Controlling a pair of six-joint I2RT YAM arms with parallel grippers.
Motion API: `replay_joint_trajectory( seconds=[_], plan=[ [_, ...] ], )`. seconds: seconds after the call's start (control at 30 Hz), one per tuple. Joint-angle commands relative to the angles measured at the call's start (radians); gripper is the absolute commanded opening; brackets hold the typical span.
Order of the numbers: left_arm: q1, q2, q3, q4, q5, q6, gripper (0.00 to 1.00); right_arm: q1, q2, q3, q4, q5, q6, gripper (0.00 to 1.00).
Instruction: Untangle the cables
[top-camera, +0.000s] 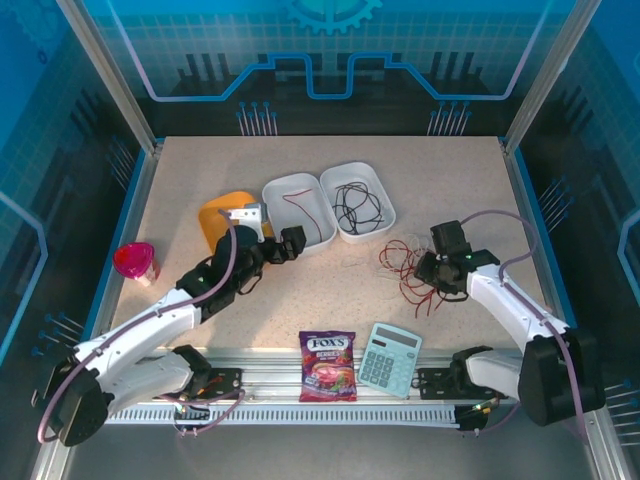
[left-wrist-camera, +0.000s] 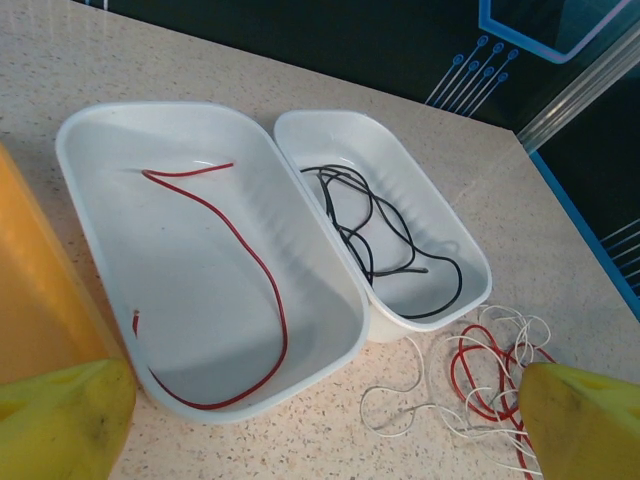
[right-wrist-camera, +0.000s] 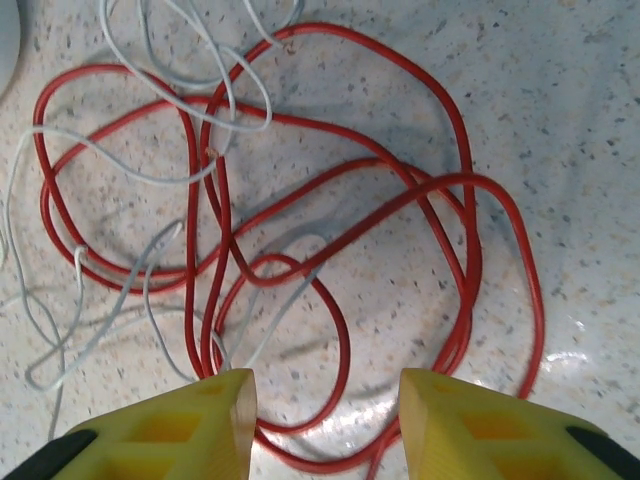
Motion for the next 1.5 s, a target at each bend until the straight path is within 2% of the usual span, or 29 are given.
replay_joint_trajectory(
  seconds=[0.0, 0.37, 0.5, 0.6, 0.7, 0.83, 1.1, 1.27, 1.47],
  plan=[
    [0.008, 0.017, 0.043, 0.015, 0.044, 0.014, 0.99, -0.02, 0.009, -0.023, 0.111, -0.008, 0.077, 0.43],
    [0.009, 0.039, 0.046, 0.025, 0.065, 0.015, 0.99, -0.057, 0.059, -0.062, 0.227, 0.01, 0.121, 0.44],
    [0.01, 0.038, 0.046, 0.024, 0.066, 0.016, 0.99, -0.071, 0.081, -0.073, 0.274, 0.009, 0.122, 0.41],
    [0.009, 0.038, 0.045, 0.024, 0.068, 0.017, 0.99, -0.084, 0.096, -0.068, 0.286, 0.001, 0.116, 0.34],
    [0.01, 0.038, 0.047, 0.022, 0.069, 0.02, 0.99, -0.095, 0.089, -0.058, 0.277, -0.005, 0.099, 0.17],
    [0.01, 0.039, 0.052, 0.022, 0.068, 0.027, 0.99, -0.104, 0.033, -0.038, 0.231, 0.008, 0.068, 0.0],
    [0.009, 0.057, 0.064, 0.033, 0.087, 0.031, 0.99, -0.106, -0.154, 0.058, 0.081, 0.021, -0.014, 0.0],
    [0.009, 0.077, 0.077, 0.04, 0.123, 0.036, 0.99, -0.104, -0.217, 0.15, -0.02, 0.013, -0.078, 0.0],
    [0.009, 0.112, 0.103, 0.06, 0.22, 0.062, 0.99, -0.101, -0.251, 0.259, -0.074, -0.069, -0.142, 0.0]
  ],
)
